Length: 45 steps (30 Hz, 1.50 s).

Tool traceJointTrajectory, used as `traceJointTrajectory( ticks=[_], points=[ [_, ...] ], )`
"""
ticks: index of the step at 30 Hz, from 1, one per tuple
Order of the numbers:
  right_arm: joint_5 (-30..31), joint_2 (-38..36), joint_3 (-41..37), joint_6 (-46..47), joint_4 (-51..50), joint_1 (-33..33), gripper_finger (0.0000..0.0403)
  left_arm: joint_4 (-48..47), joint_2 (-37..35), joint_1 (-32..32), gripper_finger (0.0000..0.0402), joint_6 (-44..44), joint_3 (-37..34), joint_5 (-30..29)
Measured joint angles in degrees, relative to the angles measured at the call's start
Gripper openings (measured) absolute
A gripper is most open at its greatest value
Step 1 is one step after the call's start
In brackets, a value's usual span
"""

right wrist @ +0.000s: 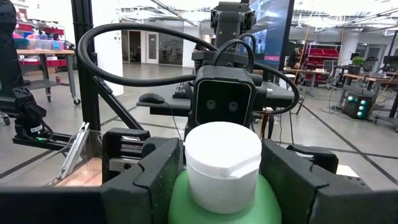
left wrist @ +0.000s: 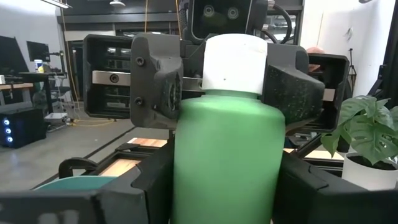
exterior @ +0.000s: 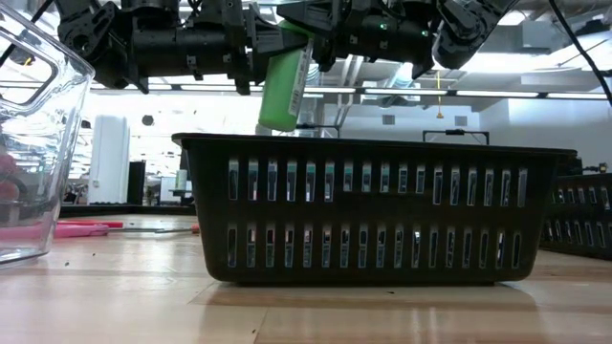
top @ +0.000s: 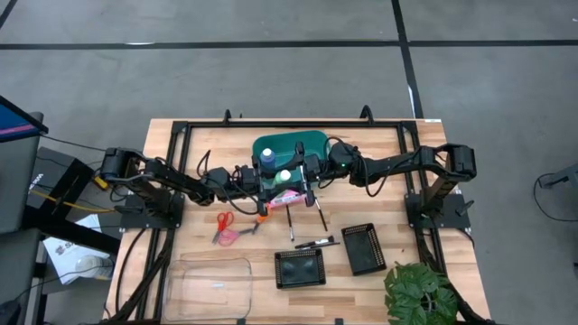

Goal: Pick & Place Paint Supplies

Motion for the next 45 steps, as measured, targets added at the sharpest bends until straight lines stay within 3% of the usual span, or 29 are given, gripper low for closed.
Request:
traceJointTrajectory(
  ticks=[15, 22, 33, 39, 45],
  points=[
    [0.0, 0.0, 0.0, 0.0, 0.0, 0.0, 0.0188, -0.1, 0.0, 0.0, 0.0195, -0.1, 0.0, 0.0],
    [-0.1, 0.1, 0.0, -0.2, -0.5, 0.1, 0.0188, -0.6, -1.4, 0.0, 0.0208, 0.3, -1.8, 3.7],
    [0.0, 0.1, 0.0, -0.2, -0.8, -0.5, 0.0188, -1.9, -13.6, -0.1, 0.0249, 0.5, -10.9, 3.6],
    [1.7, -0.2, 0.0, -0.2, -1.3, -2.8, 0.0188, -3.1, -23.1, 0.0, 0.0244, 0.5, -16.6, 3.4],
    [5.4, -0.2, 0.0, 0.0, -3.7, -7.0, 0.0188, -4.7, -28.3, 0.0, 0.0229, 0.3, -20.8, 3.2]
  ],
)
